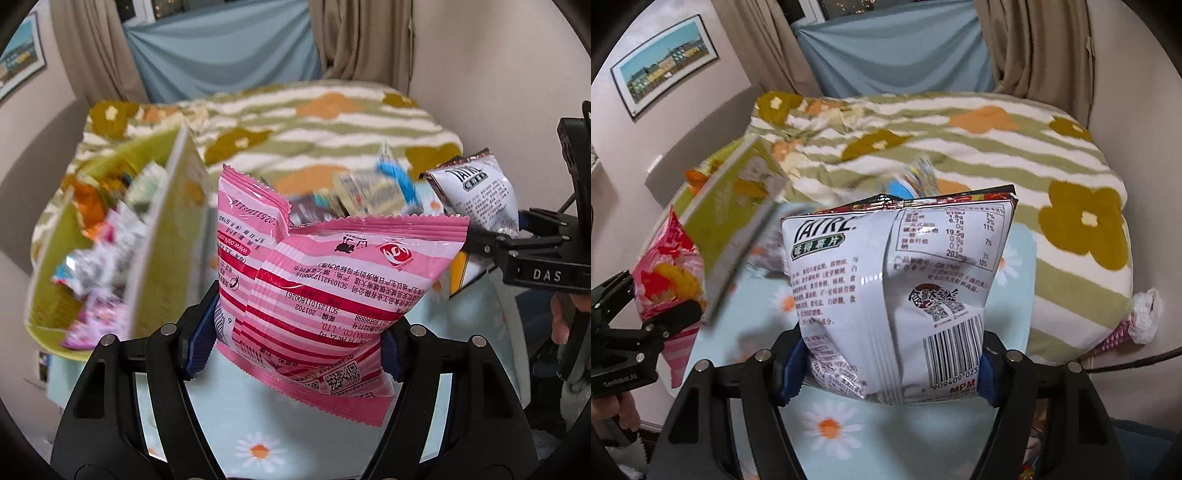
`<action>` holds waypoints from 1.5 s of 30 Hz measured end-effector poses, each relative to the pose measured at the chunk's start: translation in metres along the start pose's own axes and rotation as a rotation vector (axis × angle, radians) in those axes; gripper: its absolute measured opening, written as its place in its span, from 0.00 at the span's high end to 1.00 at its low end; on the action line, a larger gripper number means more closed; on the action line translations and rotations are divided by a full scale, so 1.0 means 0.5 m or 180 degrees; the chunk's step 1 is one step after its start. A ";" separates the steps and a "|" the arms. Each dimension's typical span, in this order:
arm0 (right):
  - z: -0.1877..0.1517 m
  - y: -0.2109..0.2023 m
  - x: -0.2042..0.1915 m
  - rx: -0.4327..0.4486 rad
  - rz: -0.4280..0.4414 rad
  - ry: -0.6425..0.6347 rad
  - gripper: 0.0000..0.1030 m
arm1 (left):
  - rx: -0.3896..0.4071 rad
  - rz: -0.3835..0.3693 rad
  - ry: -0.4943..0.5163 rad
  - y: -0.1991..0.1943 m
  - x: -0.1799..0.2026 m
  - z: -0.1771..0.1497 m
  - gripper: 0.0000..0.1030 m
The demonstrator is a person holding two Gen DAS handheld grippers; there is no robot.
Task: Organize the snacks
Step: 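Carry both bags into the yellow box and open both tools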
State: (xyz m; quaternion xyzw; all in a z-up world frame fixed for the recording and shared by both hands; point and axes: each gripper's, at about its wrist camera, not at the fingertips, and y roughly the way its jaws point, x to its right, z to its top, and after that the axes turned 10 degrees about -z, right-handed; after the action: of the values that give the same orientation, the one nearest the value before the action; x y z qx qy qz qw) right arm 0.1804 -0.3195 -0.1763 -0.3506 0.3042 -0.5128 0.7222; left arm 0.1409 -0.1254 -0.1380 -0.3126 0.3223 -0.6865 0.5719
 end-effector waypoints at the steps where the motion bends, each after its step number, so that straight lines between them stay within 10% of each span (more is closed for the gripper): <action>1: 0.011 -0.016 -0.013 0.0041 0.0029 -0.0005 0.33 | 0.0052 0.0016 -0.0006 -0.016 -0.006 0.006 0.30; 14: 0.153 -0.090 -0.276 0.0384 0.0461 -0.0161 0.33 | 0.0348 0.0323 -0.0141 -0.155 -0.270 0.084 0.30; 27: 0.269 0.039 -0.539 0.0174 0.0363 -0.0031 0.33 | -0.0029 0.0193 -0.0115 -0.033 -0.575 0.141 0.29; 31: 0.275 0.069 -0.565 0.0112 0.0284 0.0125 0.33 | -0.0166 0.0212 -0.0054 0.016 -0.608 0.139 0.00; 45: 0.306 0.073 -0.603 0.0019 0.0144 0.0148 0.33 | -0.0085 -0.0066 -0.0299 -0.049 -0.639 0.090 0.00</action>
State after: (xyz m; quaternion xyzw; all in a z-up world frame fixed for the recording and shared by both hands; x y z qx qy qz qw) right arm 0.2348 0.0062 -0.0951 -0.3295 0.3272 -0.5053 0.7274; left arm 0.2106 0.1893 -0.1109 -0.3554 0.3010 -0.6726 0.5751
